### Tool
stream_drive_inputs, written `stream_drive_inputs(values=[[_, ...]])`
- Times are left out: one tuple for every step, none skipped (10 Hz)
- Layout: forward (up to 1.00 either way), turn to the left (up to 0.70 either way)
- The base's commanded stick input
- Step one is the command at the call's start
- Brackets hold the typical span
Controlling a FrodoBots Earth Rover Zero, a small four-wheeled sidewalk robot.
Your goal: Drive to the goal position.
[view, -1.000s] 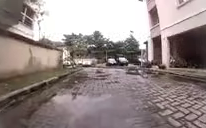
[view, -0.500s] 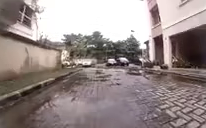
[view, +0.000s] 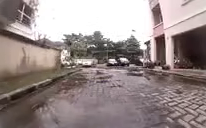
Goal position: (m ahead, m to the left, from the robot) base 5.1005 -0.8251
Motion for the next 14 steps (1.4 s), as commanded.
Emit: stream_drive_inputs(values=[[0.5,0.0],[0.5,0.0],[0.5,0.0],[0.5,0.0],[0.5,0.0],[0.5,0.0],[0.5,0.0],[0.5,0.0],[0.5,0.0],[0.5,0.0],[0.5,0.0],[0.5,0.0],[0.5,0.0],[0.5,0.0]])
